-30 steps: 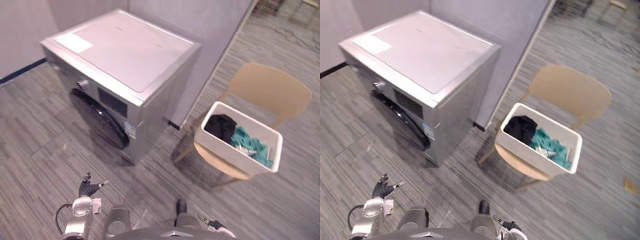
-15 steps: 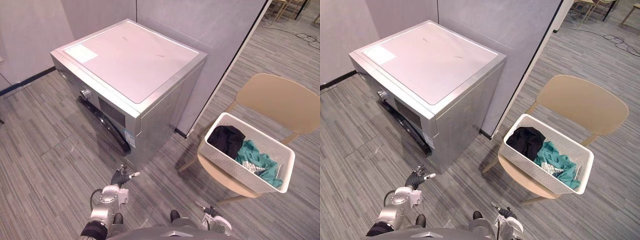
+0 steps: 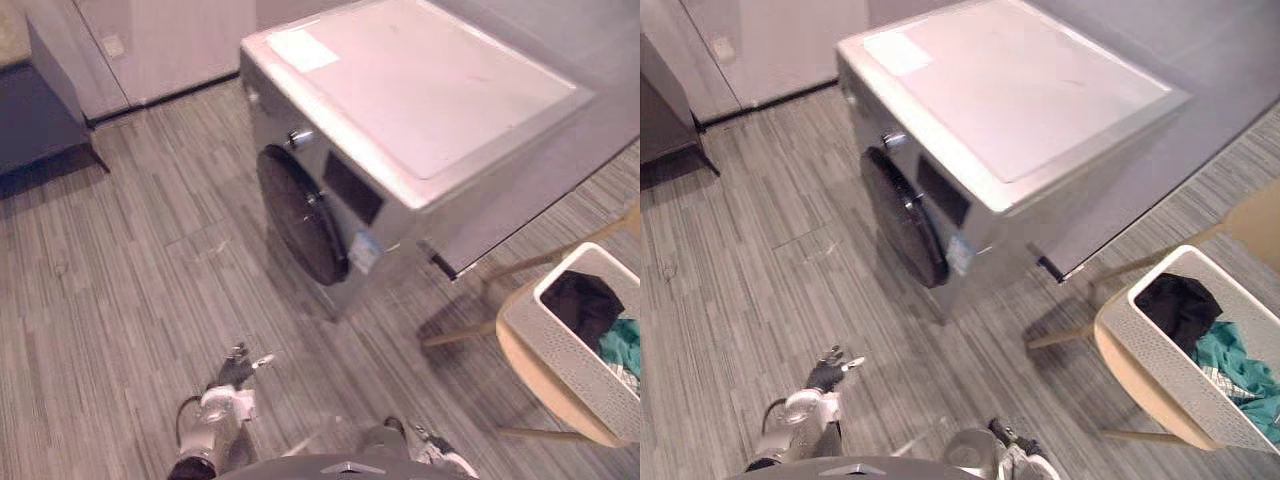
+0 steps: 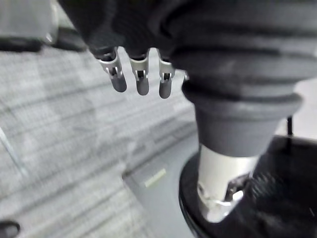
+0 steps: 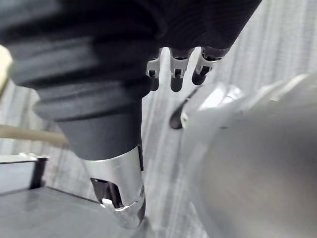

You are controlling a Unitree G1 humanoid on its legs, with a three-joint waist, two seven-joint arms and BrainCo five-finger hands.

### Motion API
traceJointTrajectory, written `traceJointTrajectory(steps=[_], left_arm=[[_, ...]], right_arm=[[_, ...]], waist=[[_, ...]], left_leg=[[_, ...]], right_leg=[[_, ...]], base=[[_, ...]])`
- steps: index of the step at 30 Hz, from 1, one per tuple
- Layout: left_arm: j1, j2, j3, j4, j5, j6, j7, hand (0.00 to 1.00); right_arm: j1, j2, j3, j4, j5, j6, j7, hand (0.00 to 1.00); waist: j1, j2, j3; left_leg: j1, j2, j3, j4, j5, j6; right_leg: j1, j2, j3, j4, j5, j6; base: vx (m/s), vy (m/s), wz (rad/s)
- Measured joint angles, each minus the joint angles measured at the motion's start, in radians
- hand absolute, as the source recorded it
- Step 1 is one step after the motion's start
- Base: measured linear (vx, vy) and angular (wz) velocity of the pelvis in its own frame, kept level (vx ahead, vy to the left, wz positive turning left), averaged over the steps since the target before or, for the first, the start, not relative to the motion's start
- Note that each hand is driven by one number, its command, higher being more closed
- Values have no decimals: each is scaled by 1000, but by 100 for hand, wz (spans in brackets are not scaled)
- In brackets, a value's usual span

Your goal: Pick up the laundry basket with both hands and put the clothes into the washing machine.

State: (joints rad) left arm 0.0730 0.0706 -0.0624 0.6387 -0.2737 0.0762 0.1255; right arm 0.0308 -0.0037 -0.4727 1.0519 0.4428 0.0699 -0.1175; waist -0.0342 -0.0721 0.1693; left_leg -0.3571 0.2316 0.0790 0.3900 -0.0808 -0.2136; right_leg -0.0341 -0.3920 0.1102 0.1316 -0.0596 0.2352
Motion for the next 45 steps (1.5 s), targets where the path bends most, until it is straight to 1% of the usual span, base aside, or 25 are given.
traceJointTrajectory(steps=[1,3,4,5,6,7,8,9,10,11,12,13,15,16,17,18,20,22,25,27,30,34,39,42,45], left_arm=[[3,25,17,-2,-7,-2,5,0],[18,50,9,-61,-68,-10,14,0],[30,57,0,-88,-89,-20,13,0],[22,57,-8,-102,-98,-27,4,0],[18,56,-6,-106,-99,-33,0,0],[12,58,-5,-108,-98,-39,0,0],[8,61,-3,-104,-99,-39,2,0],[8,61,1,-103,-99,-39,2,0],[8,65,3,-98,-101,-39,3,0],[8,72,3,-96,-109,-39,4,0],[7,75,3,-96,-113,-39,5,0],[3,74,2,-94,-113,-39,5,0],[-27,49,0,-62,-113,-37,5,0],[-34,46,0,-58,-112,-37,5,0],[-43,45,-1,-52,-112,-37,5,0],[-51,35,2,-35,-115,-37,7,0],[-55,-30,6,4,-117,-28,22,0],[-57,-58,20,-1,-118,-27,30,0],[-59,-59,32,-59,-117,-29,50,0],[-47,-50,45,-77,-112,-29,51,0],[-26,-44,60,-79,-105,-28,50,0],[4,-40,60,-78,-105,-16,44,0],[20,-33,60,-78,-104,-8,41,0],[24,-30,61,-78,-94,-8,41,0],[16,-30,60,-80,-94,-8,39,0]], right_arm=[[-11,0,-24,7,40,-11,-25,0],[-36,-6,-26,10,169,-36,-42,0],[-49,-6,-25,7,202,-47,-47,0],[-53,-15,-24,-2,241,-66,-62,0],[-54,-16,-24,-6,260,-65,-63,0],[-53,-15,-18,-18,278,-57,-64,0],[-54,-17,-11,-32,278,-46,-65,0],[-53,-18,1,-46,277,-43,-65,0],[-54,-18,22,-65,275,-43,-65,0],[-58,-15,72,-102,266,-39,-64,0],[-66,-4,130,-140,250,-34,-58,0],[-73,0,155,-154,233,-33,-55,0],[-111,0,202,-227,157,-25,-33,0],[-120,-2,215,-248,138,-25,-33,0],[-126,-5,234,-314,114,-28,-34,0],[-130,-13,237,-347,102,-29,-34,0],[-138,-43,235,-498,83,-41,-39,0],[-113,-51,232,-598,61,-51,-40,0],[-73,-72,214,-750,24,-66,-40,0],[-70,-84,216,-766,-17,-68,-43,0],[-68,-82,251,-766,-86,-64,-33,0],[-48,-81,306,-766,-105,-41,10,0],[-51,-80,312,-766,-151,-21,33,0],[-54,-88,300,-766,-175,-16,33,0],[-107,-103,273,-764,-175,-7,21,0]], waist=[[11,4,-1],[18,24,-13],[18,35,-16],[14,65,-15],[10,69,-17],[9,80,-16],[10,91,-14],[9,96,-11],[9,104,-9],[13,110,-8],[16,110,-8],[17,109,-9],[20,106,-10],[19,104,-10],[20,77,-5],[23,81,0],[13,113,4],[3,119,2],[-4,99,1],[0,93,0],[6,97,-1],[21,97,-2],[24,100,-1],[26,104,2],[25,121,13]], left_leg=[[-31,6,7,60,-30,24],[-66,0,61,96,-73,83],[-67,-12,86,81,-75,110],[-62,-23,109,48,-68,149],[-56,-33,113,34,-59,161],[-44,-48,115,18,-50,175],[-30,-60,115,7,-42,187],[-21,-63,115,1,-37,192],[-4,-66,115,-15,-29,199],[19,-67,115,-53,-11,203],[41,-72,115,-106,22,202],[55,-78,115,-136,35,201],[98,-90,122,-249,100,194],[105,-96,126,-270,115,190],[127,-126,140,-305,137,180],[139,-137,144,-320,145,174],[196,-119,137,-403,189,156],[241,-109,134,-436,208,146],[251,-105,112,-470,232,144],[255,-110,109,-474,234,146],[253,-124,108,-475,232,147],[242,-138,96,-475,225,157],[206,-158,92,-475,221,164],[192,-168,92,-475,226,171],[180,-174,92,-475,227,172]], right_leg=[[-8,3,18,-47,141,12],[-75,-4,47,-98,397,-16],[-102,-6,43,-123,511,-147],[-138,0,35,-99,551,-194],[-154,14,30,-58,512,-152],[-165,43,-24,21,438,-147],[-172,68,-42,93,364,-167],[-171,83,-38,126,322,-161],[-171,110,-28,173,249,-143],[-171,169,-18,219,163,-123],[-173,228,-13,234,101,-112],[-175,255,-15,232,73,-111],[-176,316,-35,169,-30,-121],[-175,331,-34,135,-36,-124],[-156,335,-51,59,-40,-141],[-140,325,-42,35,-43,-142],[-129,353,-37,28,-24,-148],[-93,366,-46,25,-24,-149],[-81,374,-70,15,-23,-161],[-68,372,-71,1,-20,-163],[-59,359,-72,-19,-20,-159],[-50,344,-80,-44,-16,-157],[-73,325,-79,-56,-10,-154],[-76,317,-82,-73,1,-143],[-89,313,-80,-75,1,-142]], base=[[104,526,-45],[101,588,-65],[98,513,-53],[136,432,-30],[153,393,-8],[157,326,3],[108,244,8],[109,259,9],[73,190,10],[61,159,10],[29,78,7],[34,-2,7],[7,-79,0],[-65,-158,-6],[-72,-175,-15],[-80,-151,-29],[-58,-115,-34],[-46,-95,0],[-69,-48,21],[-47,7,13],[-22,31,8],[16,32,12],[59,22,6],[111,-4,4],[86,-11,-4]])
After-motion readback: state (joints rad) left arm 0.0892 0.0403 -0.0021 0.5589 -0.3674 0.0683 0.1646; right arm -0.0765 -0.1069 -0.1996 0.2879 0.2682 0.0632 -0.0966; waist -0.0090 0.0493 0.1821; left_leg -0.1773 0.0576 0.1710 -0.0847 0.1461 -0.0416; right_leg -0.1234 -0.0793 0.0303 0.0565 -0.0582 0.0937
